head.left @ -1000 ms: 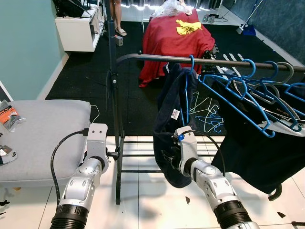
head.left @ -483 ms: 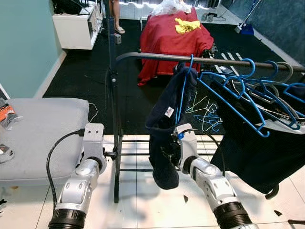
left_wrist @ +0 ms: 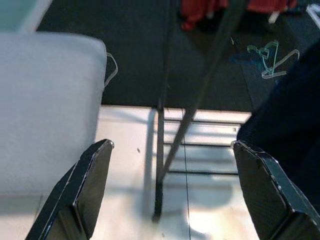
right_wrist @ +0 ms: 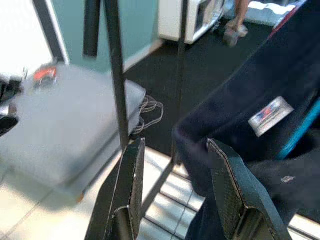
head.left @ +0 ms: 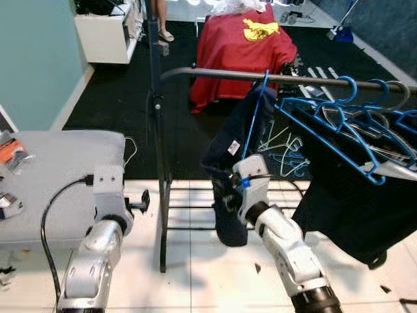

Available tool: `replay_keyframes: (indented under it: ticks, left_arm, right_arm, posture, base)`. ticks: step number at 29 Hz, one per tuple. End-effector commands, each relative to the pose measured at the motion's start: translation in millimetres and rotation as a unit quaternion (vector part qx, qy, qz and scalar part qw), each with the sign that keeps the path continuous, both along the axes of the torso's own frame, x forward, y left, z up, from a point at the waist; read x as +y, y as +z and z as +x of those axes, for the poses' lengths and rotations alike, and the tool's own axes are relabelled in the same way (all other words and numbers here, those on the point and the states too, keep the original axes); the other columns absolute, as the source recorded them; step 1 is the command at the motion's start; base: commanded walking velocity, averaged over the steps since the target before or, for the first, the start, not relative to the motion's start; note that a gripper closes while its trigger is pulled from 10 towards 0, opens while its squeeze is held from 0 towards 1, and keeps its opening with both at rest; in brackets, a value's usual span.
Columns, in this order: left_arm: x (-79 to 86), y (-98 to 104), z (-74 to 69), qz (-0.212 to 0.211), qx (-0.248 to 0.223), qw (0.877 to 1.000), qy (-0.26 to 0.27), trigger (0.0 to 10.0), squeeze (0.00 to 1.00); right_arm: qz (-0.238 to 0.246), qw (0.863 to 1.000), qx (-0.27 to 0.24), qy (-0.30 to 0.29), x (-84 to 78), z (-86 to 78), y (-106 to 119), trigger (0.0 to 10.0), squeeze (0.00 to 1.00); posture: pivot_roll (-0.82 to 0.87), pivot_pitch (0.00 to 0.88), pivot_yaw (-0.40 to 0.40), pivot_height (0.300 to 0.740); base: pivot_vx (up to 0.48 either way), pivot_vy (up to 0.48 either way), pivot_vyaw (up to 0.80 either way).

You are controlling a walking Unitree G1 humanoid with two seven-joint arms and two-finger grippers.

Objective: Hang hanger

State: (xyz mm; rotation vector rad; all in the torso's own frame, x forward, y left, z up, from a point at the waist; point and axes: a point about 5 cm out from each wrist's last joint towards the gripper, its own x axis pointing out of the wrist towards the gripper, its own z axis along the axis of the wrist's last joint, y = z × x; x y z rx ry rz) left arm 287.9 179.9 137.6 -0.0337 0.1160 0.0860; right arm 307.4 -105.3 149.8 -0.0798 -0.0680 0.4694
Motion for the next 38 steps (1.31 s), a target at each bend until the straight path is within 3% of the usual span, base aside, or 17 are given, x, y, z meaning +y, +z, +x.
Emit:
replay_keyframes:
  ticks: [1,6,20,29,38]
  left_arm:
    - [0.8,-0.9,-1.5,0.000,0.005,1.000,0.000,10.0,0.00]
    - [-5.8,6.2,2.8,0.001,-0.001,1.000,-0.004,10.0,0.00]
    - [-10.1,17.4,-7.3,0.015,-0.013,1.000,0.007,10.0,0.00]
    - [-16.6,30.2,-2.2,0.008,-0.034,0.999,-0.004,10.0,0.00]
    - [-24.6,28.9,-6.4,-0.010,-0.023,0.999,-0.019,10.0,0.00]
  right_arm:
    - [0.012,1.000,-0.006,-0.009,-3.8,-2.1,1.8,10.0,0.00]
    - [0.046,0.999,0.001,-0.028,-4.6,3.2,15.4,10.0,0.00]
    - [0.031,0.999,0.025,-0.021,1.4,7.0,9.0,10.0,0.00]
    - [0.067,0.996,-0.035,-0.045,-9.3,2.9,29.6,10.0,0.00]
    - [0.065,0.995,-0.010,-0.070,-15.6,-10.5,15.9,10.0,0.00]
  posture:
    - [-0.04,0.192,-0.036,0.740]
    - [-0.05,0.201,-0.060,0.740]
    - [-0.02,0.229,-0.106,0.740]
    - [-0.04,0.223,-0.078,0.740]
    - [-0.05,0.232,-0.077,0.740]
  base:
    - [0.000,0.000,0.00]
    - [0.000,0.000,0.00]
    - [0.000,0.000,0.00]
    - [0.000,0.000,0.00]
    - [0.000,0.000,0.00]
